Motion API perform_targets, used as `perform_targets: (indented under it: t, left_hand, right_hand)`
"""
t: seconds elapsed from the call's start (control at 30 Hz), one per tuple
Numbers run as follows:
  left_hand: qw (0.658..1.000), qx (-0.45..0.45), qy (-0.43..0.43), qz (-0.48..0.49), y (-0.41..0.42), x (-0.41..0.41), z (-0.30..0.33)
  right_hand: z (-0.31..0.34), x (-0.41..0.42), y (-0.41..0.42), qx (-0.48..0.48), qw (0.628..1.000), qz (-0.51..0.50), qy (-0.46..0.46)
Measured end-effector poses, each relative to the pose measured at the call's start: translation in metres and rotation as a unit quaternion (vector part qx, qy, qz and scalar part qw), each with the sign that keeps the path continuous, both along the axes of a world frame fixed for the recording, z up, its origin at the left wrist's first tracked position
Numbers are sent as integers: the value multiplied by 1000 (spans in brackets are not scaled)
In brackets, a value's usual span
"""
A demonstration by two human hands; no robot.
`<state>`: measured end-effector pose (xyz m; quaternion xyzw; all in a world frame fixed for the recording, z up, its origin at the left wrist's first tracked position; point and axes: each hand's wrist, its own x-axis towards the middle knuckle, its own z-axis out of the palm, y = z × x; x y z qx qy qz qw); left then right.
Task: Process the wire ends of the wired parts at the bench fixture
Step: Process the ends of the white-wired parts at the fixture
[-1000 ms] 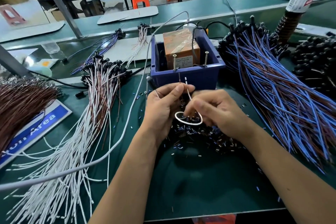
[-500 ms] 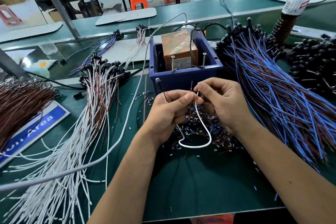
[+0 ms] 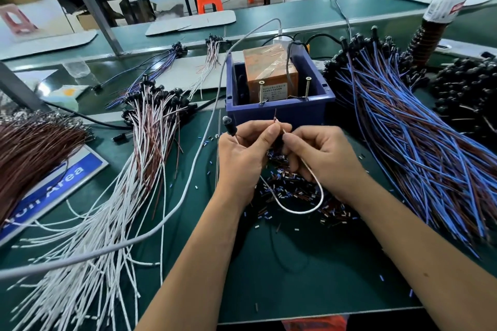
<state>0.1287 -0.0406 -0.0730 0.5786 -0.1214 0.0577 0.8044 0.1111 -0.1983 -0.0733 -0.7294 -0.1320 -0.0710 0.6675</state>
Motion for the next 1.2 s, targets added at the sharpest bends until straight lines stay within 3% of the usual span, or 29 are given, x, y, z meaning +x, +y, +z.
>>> perform_targets:
  t: [0.23, 0.4, 0.87, 1.2]
  left_hand:
    - [967, 64, -118, 216, -2, 1, 1]
    - [953, 54, -86, 286, -2, 3, 7]
    - [942, 134, -81, 296, -9, 1, 13]
    - [940, 113, -78, 312, -9, -3, 15]
  right_hand:
    - [5, 1, -4, 85, 986, -133, -57]
    - [4, 5, -2, 109, 983, -142, -30]
    - [2, 11, -4, 109, 986, -129, -13]
    - [2, 11, -5, 112, 986, -125, -18]
